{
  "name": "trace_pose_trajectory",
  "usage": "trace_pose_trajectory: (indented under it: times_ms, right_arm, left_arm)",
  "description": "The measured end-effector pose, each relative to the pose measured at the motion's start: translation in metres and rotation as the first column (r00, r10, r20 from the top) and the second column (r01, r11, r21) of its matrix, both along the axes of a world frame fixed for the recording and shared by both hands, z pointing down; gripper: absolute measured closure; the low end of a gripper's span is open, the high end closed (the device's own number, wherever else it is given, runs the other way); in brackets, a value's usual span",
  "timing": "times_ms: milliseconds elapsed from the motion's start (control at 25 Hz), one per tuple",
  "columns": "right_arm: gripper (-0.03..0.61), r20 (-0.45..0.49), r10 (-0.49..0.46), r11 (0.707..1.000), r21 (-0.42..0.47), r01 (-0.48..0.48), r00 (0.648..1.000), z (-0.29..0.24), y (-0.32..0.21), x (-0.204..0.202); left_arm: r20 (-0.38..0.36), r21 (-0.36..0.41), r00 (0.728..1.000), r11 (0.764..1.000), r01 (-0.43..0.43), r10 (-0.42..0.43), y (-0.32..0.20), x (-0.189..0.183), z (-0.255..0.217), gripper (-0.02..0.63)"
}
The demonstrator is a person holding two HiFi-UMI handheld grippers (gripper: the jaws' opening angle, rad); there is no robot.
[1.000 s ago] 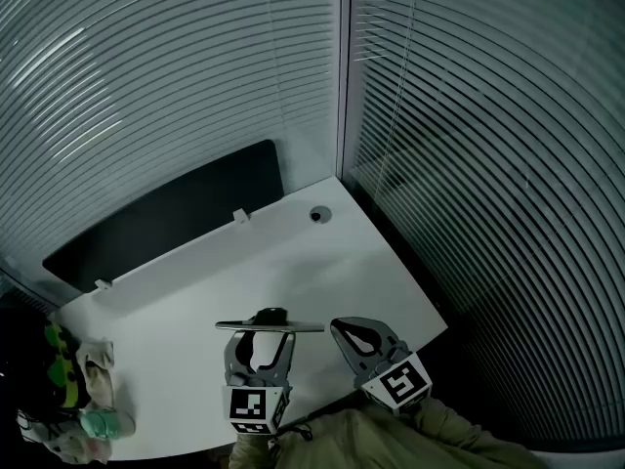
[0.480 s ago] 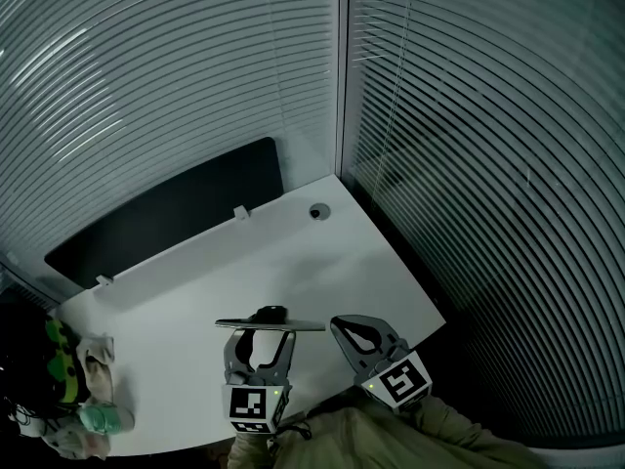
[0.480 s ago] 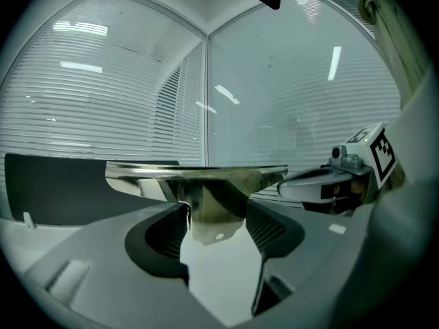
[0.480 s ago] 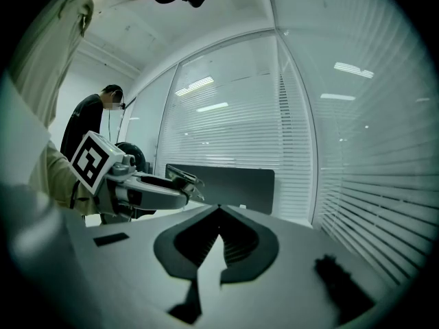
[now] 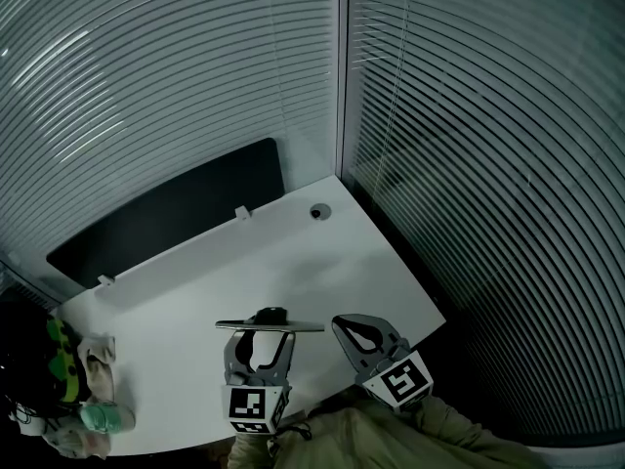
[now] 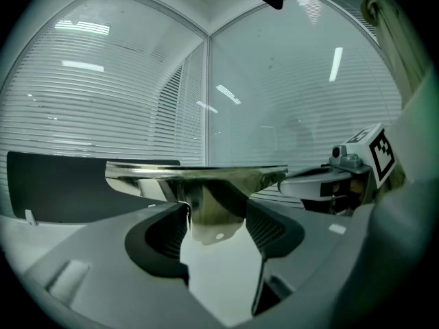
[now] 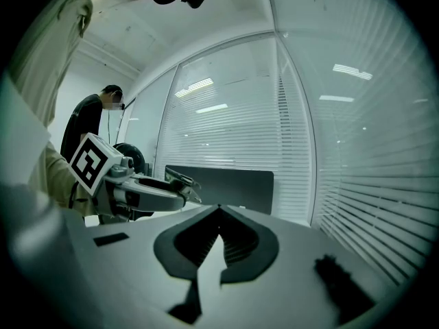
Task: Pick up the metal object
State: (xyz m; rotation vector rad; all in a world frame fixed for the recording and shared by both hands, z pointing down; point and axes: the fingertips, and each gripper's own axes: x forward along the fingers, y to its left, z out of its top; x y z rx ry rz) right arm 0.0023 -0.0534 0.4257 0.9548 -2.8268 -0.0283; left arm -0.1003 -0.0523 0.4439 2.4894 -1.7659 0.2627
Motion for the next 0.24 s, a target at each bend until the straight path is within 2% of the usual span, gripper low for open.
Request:
trace_pose_trajectory:
  times_ms: [240]
  right_arm:
    - [0.574,0.015,0.002,1.000,-0.007,-0.002,1.000,0.0040,0.0057,-0.0013]
  left_arm:
    - [0.001,-0.002,1.000,1.000,-0.002,0.002,0.0056,-0.0025,-0.0005,0.339]
